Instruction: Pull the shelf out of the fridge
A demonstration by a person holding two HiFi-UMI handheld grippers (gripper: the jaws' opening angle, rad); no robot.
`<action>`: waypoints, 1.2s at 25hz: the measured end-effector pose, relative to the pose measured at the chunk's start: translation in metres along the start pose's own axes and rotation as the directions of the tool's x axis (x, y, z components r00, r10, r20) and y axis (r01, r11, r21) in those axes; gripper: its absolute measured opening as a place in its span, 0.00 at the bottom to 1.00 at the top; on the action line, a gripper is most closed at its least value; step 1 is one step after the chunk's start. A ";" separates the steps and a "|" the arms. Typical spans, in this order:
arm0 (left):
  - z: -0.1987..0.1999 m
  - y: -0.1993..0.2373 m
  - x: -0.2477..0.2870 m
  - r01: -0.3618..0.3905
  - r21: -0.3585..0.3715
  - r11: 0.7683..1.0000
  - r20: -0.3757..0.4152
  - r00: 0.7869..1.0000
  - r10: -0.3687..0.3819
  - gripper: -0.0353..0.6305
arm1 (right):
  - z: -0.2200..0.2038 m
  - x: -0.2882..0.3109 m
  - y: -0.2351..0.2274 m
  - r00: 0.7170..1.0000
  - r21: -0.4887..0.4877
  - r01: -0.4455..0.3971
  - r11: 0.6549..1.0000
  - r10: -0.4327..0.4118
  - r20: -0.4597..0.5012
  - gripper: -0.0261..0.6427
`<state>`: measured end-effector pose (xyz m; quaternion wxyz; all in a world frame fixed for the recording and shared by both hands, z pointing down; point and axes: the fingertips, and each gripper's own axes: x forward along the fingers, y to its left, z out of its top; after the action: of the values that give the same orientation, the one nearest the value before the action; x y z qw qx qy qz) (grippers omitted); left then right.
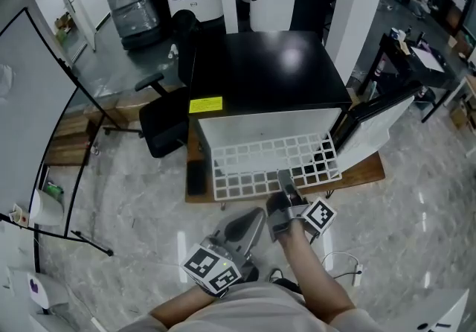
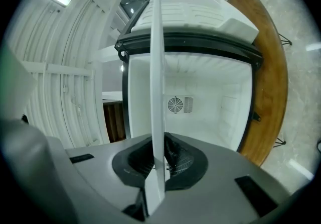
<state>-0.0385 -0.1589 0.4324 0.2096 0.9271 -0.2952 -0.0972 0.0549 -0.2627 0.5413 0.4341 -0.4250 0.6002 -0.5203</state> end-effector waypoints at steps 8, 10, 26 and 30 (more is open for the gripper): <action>-0.036 -0.077 0.002 -0.010 0.014 1.000 0.001 1.000 0.010 0.06 | 0.000 -0.078 0.005 0.996 0.035 -0.002 0.999 0.005 -0.089 0.10; -0.044 -0.095 0.000 -0.017 0.020 1.000 0.005 1.000 0.017 0.06 | 0.006 -0.096 0.012 0.995 0.030 -0.014 0.999 0.017 -0.101 0.10; -0.065 -0.173 -0.013 -0.060 0.079 0.995 0.004 0.998 0.060 0.06 | 0.007 -0.176 0.034 0.983 0.077 -0.045 0.996 0.058 -0.175 0.10; -0.066 -0.175 -0.012 -0.052 0.084 0.995 0.006 0.999 0.051 0.06 | 0.006 -0.177 0.035 0.981 0.068 -0.055 0.996 0.066 -0.182 0.10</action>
<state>0.0602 -0.0007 0.4139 0.1722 0.9270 -0.3231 -0.0809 0.1054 -0.0904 0.5196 0.4056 -0.3429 0.6337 -0.5624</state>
